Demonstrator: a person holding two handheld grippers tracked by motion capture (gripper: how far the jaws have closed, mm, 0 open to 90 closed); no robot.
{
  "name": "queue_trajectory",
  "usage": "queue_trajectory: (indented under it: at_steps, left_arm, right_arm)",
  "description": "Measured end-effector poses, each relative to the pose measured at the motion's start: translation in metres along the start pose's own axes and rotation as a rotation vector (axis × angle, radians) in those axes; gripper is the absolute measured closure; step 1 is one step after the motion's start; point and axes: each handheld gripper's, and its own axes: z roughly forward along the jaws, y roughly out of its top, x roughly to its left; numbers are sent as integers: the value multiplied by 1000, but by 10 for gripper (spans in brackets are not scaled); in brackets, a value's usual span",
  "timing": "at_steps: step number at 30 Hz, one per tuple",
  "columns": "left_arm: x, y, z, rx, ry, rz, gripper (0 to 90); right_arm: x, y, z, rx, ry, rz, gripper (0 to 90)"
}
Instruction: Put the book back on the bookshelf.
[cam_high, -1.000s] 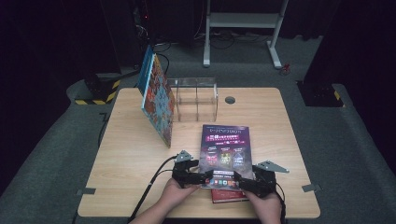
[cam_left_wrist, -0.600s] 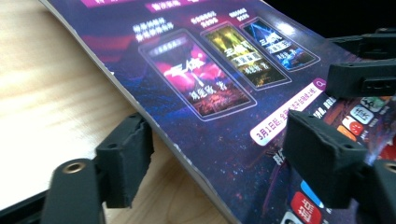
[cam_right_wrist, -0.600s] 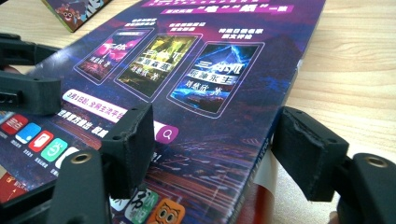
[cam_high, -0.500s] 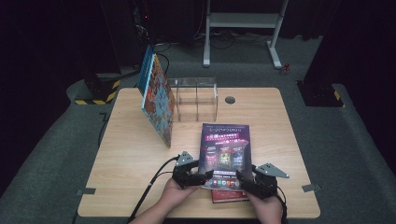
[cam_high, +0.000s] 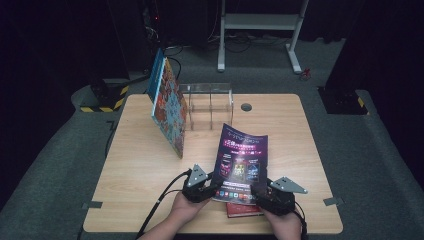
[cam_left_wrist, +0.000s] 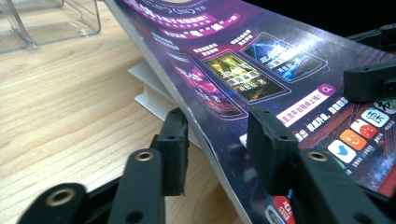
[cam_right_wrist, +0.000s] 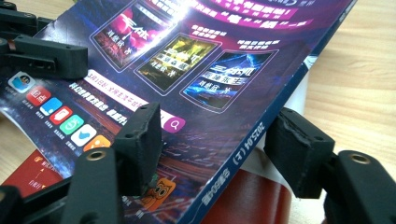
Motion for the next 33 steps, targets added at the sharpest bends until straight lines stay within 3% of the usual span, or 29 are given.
queue_trajectory:
  at_steps: [6,8,11,19,25,33]
  left_arm:
    - [-2,-2,-3,-17,12,23,676]
    - [-3,-3,-4,-27,15,29,692]
    - [-4,-4,-6,-47,11,56,734]
    - [-5,-7,-10,-54,21,92,741]
    - [-2,-10,-18,-54,-8,117,754]
    - [-4,-16,-24,-56,-23,102,758]
  right_arm:
    - [-4,-1,2,8,41,40,327]
    - [-7,0,2,8,67,84,312]
    - [-12,3,5,12,99,114,300]
    - [-22,10,8,38,172,165,273]
    - [-27,12,10,39,155,201,292]
    - [-26,15,15,32,92,190,341]
